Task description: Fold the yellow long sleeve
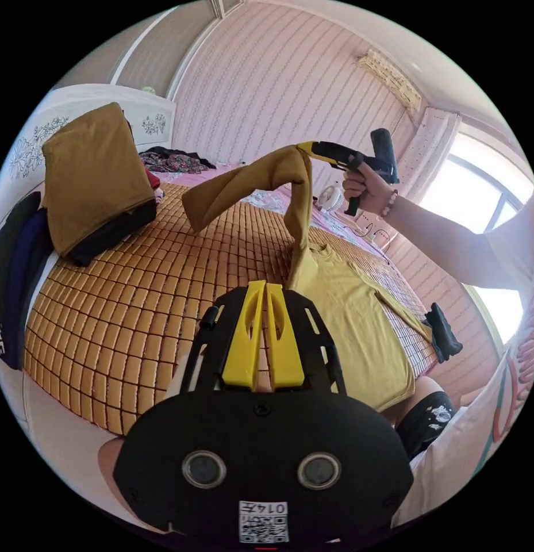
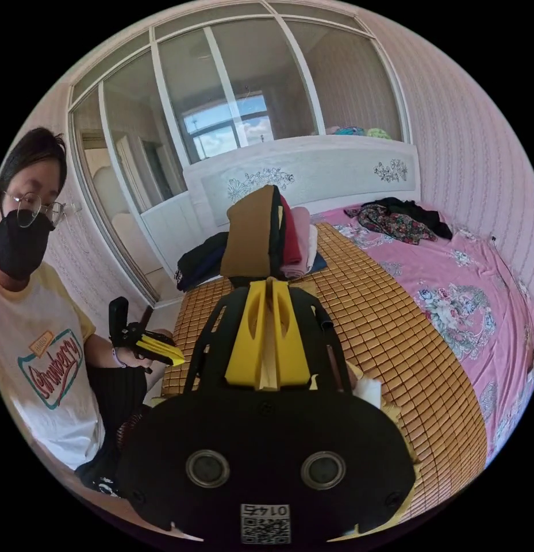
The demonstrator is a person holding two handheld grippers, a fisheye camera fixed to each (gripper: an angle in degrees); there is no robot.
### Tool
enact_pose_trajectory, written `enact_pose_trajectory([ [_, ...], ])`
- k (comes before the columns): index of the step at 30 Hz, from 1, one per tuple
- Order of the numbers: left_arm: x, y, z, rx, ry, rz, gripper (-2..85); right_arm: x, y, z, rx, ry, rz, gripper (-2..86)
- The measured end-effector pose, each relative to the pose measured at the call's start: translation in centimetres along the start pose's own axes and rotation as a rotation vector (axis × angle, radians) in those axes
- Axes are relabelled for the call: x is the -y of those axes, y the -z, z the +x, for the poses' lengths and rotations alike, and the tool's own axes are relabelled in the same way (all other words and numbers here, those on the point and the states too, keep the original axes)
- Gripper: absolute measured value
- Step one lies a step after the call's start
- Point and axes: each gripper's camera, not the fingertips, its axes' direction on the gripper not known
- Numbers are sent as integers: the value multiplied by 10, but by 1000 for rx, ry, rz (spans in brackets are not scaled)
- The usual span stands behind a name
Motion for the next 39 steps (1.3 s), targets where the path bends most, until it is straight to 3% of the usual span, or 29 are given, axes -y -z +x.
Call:
enact_pose_trajectory([
  [5, -5, 36, -26, 246, 1, -2, -9, -32, -9, 10, -78, -187, -68, 66],
  [8, -7, 51, -38, 306, -38, -43, -4, -58, -20, -2, -74, -236, -74, 65],
  [13, -9, 35, -58, 306, -153, -282, 54, -90, -63, -15, -167, -256, -287, 74],
  [18, -4, 9, -70, 364, -221, -383, 79, -89, -116, -8, -150, -344, -424, 63],
  [21, -1, -23, -86, 359, -194, -577, 42, -83, -154, -12, -221, -306, -471, 78],
  [25, 13, -26, -90, 306, -199, -622, -6, -85, -207, -7, -323, -338, -662, 79],
  [26, 15, -26, -88, 310, -229, -634, -7, -83, -207, -10, -320, -313, -637, 77],
  [32, 32, 18, -89, 188, -228, -563, -10, -74, -213, -10, -239, -224, -659, 8],
  [36, 59, 86, -94, 127, -174, -381, -10, -57, -176, -8, -179, -222, -336, -1],
  [39, 85, 121, -117, 147, -109, -225, -9, -40, -183, 0, -147, -265, -246, -1],
])
